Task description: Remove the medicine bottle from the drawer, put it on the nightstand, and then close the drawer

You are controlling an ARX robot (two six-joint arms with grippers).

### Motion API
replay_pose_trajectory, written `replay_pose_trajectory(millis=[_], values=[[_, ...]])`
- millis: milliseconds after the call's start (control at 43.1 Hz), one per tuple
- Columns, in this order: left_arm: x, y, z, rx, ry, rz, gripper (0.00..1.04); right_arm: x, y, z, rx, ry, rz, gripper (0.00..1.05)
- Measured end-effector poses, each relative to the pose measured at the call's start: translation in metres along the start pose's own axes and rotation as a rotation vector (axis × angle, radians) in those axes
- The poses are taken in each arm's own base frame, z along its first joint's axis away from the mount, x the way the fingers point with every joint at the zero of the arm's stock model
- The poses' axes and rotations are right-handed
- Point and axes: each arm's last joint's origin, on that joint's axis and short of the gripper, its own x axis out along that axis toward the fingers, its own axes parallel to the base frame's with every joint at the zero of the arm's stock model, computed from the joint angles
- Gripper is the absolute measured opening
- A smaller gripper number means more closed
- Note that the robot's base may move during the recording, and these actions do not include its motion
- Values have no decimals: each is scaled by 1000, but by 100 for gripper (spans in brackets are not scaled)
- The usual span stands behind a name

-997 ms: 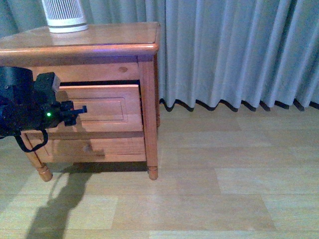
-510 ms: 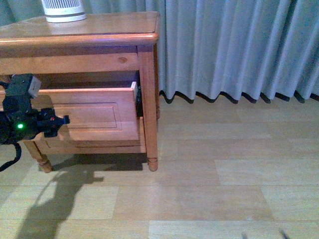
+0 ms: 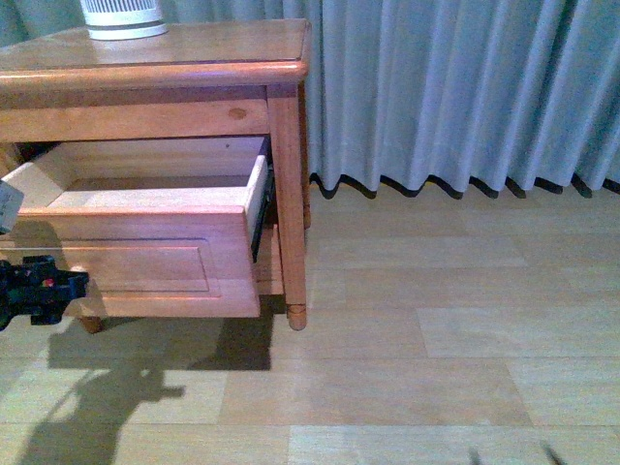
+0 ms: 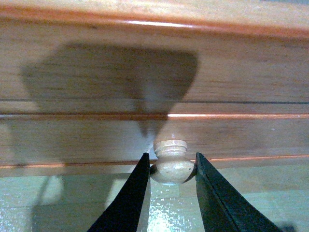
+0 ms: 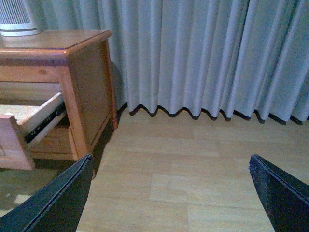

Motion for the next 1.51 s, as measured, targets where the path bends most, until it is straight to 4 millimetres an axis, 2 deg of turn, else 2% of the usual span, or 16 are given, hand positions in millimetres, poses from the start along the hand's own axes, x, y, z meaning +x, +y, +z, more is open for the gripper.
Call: replay_pose_trajectory(millis=[70, 255, 324, 579, 718, 834, 927, 1043, 1159, 1205, 1344, 1437, 1506], values=[[-9, 2, -3, 3, -11, 15, 24, 0, 0, 0, 0, 0, 0, 98], [-18, 1, -8, 10, -16, 27, 24, 0, 0, 0, 0, 0, 0, 98], [-25, 0, -7, 13, -23, 10, 39, 0, 0, 0, 0, 0, 0, 98], [-34, -1, 9, 33, -80, 18, 73, 0, 0, 0, 0, 0, 0, 98], [-41, -9, 17, 44, -98, 15, 99, 0, 0, 0, 0, 0, 0, 98], [-54, -15, 28, 47, -111, 12, 98, 0, 0, 0, 0, 0, 0, 98], [-72, -21, 48, 56, -145, 10, 98, 0, 0, 0, 0, 0, 0, 98], [-105, -34, 81, 86, -216, 1, 98, 0, 0, 0, 0, 0, 0, 98], [-137, -50, 102, 124, -257, -33, 98, 0, 0, 0, 0, 0, 0, 98], [-158, -60, 111, 144, -273, -47, 98, 0, 0, 0, 0, 0, 0, 98], [-196, -77, 118, 168, -289, -61, 98, 0, 0, 0, 0, 0, 0, 98], [-229, -90, 115, 177, -307, -62, 98, 0, 0, 0, 0, 0, 0, 98], [-237, -93, 117, 187, -335, -66, 98, 0, 0, 0, 0, 0, 0, 98]])
